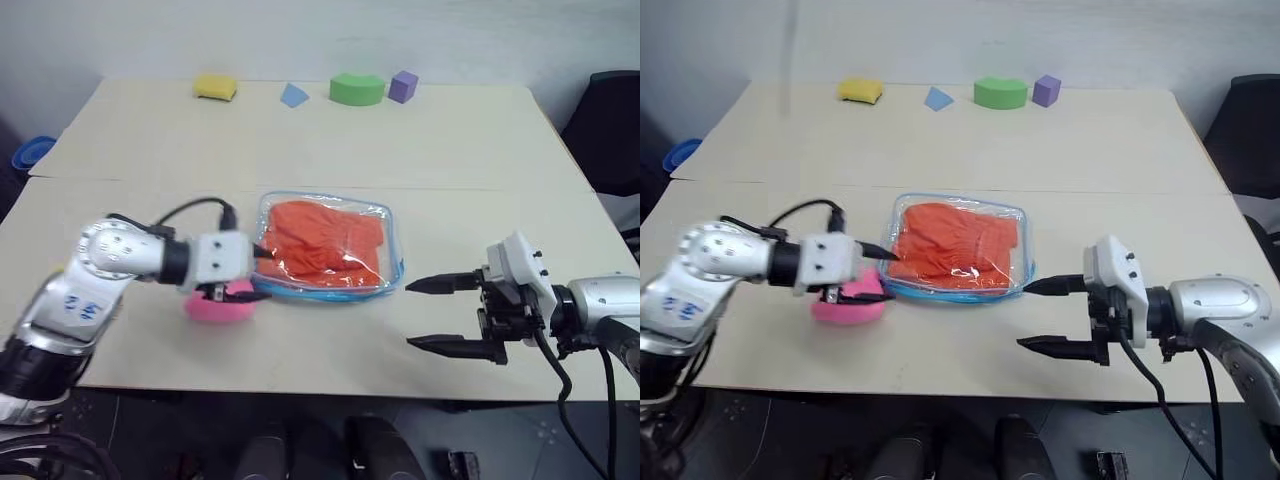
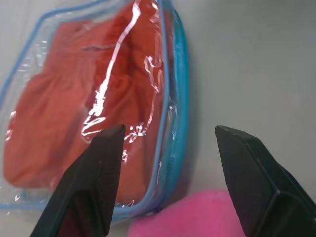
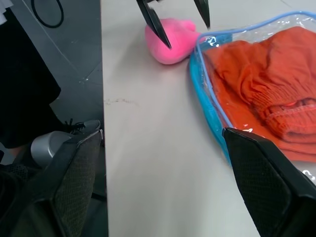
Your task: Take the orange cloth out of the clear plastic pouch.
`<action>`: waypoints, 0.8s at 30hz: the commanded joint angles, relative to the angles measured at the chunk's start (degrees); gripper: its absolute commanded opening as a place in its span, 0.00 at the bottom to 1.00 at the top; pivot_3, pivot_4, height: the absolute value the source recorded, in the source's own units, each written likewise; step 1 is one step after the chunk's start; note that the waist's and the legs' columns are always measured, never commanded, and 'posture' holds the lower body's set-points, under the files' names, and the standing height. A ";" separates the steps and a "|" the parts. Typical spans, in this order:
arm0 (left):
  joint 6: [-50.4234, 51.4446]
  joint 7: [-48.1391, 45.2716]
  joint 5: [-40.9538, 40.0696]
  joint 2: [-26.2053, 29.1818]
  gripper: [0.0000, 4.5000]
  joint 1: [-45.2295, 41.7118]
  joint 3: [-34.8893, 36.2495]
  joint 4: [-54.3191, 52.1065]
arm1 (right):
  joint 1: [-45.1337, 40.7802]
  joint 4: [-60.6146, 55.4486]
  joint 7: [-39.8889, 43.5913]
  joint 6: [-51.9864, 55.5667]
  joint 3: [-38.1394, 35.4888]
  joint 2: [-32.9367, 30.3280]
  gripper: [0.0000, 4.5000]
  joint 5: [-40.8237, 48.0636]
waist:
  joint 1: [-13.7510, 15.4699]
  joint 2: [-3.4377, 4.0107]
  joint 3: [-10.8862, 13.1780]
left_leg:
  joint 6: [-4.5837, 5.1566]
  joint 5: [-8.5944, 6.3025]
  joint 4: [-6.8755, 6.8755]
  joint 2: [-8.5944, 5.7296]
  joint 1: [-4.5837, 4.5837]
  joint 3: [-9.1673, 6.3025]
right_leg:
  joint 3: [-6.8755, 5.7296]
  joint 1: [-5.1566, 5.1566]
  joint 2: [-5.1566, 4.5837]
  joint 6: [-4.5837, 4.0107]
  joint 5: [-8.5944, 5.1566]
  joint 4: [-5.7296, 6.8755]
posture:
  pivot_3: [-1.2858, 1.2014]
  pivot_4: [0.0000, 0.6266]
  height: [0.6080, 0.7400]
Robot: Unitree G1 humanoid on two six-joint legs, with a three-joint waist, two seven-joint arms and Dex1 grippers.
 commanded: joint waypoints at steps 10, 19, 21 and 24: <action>-17.32 -0.30 9.74 -8.41 0.59 -5.74 -2.52 16.05 | 3.79 -5.05 -3.84 0.23 -3.34 0.86 0.91 1.72 | 0.22 0.00 0.00 | -0.01 0.02 0.09 -0.02 -0.02 -0.06 | -0.05 0.07 -0.05 0.01 0.01 0.02 | 0.52 0.24 1.00; -17.53 -0.53 9.53 -9.70 0.01 -5.66 -1.91 17.37 | 3.26 -4.68 -4.32 0.11 -2.62 0.75 0.91 1.26 | 0.28 0.00 0.00 | 0.00 0.01 0.12 -0.02 0.01 -0.07 | -0.06 0.08 -0.06 0.01 0.01 0.05 | 0.52 0.24 1.00; -14.12 0.38 7.76 -10.78 0.01 -4.91 -0.80 15.79 | 3.14 -4.49 -4.40 -0.31 -1.88 0.86 0.91 0.36 | 0.29 0.00 0.00 | 0.00 0.01 0.12 -0.02 0.01 -0.08 | -0.06 0.08 -0.05 0.01 0.01 0.05 | 0.52 0.24 1.00; 1.95 5.66 -1.43 -16.94 0.01 -3.75 4.64 9.72 | 3.29 -4.31 -5.19 -2.53 1.44 0.99 0.91 -4.96 | 0.32 0.00 0.00 | 0.01 0.01 0.14 -0.03 0.00 -0.08 | -0.07 0.09 -0.07 0.02 0.01 0.08 | 0.52 0.24 1.00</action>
